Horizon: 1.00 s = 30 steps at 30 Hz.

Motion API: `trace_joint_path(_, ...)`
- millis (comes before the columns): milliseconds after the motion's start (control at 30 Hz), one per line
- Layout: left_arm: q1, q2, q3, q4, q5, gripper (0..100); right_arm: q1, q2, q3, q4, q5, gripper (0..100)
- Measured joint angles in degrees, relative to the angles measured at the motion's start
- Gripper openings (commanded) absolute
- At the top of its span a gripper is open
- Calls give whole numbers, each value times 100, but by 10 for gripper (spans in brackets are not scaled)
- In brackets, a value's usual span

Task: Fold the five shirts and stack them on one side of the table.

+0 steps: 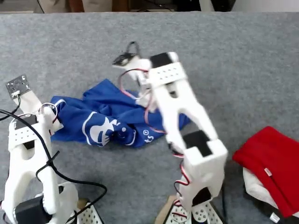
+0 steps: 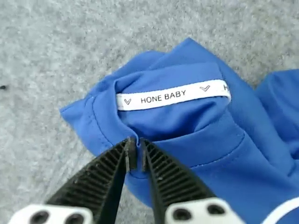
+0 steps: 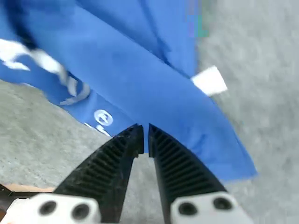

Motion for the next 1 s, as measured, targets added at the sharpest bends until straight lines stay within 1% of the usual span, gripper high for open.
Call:
trace_joint_path(67, 0, 0, -18, 35, 0, 19, -264, 193, -360, 149, 0, 41)
trace_joint_path(133, -62, 0, -220, 334, -9, 19, -492, 343, -712, 273, 0, 41)
trace_joint_path(233, -88, 0, -914, 1327, 0, 19, -826, 501, -1240, 378, 0, 52)
trace_joint_path(300, -9, 0, -1433, 2154, 0, 20, -1029, 668, -1547, 378, 0, 108)
trace_joint_path(367, 35, 0, -1916, 2840, -18, 25, -1169, 949, -1802, 378, 0, 188)
trace_joint_path(400, 35, 0, -2145, 3095, -18, 44, -1231, 1125, -1934, 378, 0, 224)
trace_joint_path(467, 35, 0, -2505, 3516, 0, 123, -1345, 1556, -2207, 387, 0, 275)
trace_joint_path(567, 35, 0, -2875, 4193, -9, 228, -1547, 2198, -2646, 422, 0, 285)
trace_joint_path(633, 35, 0, -2954, 4440, -9, 249, -1679, 2576, -2945, 431, 0, 284)
trace_joint_path(700, 35, 0, -3015, 4624, -18, 250, -1758, 2927, -3200, 448, 0, 265)
trace_joint_path(733, 35, 0, -3015, 4686, -18, 250, -1776, 3112, -3332, 466, 0, 233)
trace_joint_path(800, -26, 0, -3015, 4712, -18, 252, -1776, 3508, -3631, 484, 0, 136)
trace_joint_path(867, -255, 0, -3024, 4721, -18, 253, -1635, 3798, -4018, 519, 0, 28)
trace_joint_path(900, -422, 0, -3051, 4703, -18, 253, -1503, 3938, -4308, 571, 0, 0)
trace_joint_path(933, -607, 0, -3068, 4642, -18, 253, -1363, 4044, -4527, 633, 0, 17)
trace_joint_path(1000, -1037, 0, -3077, 4448, -18, 254, -1029, 4237, -4914, 756, -9, 5)
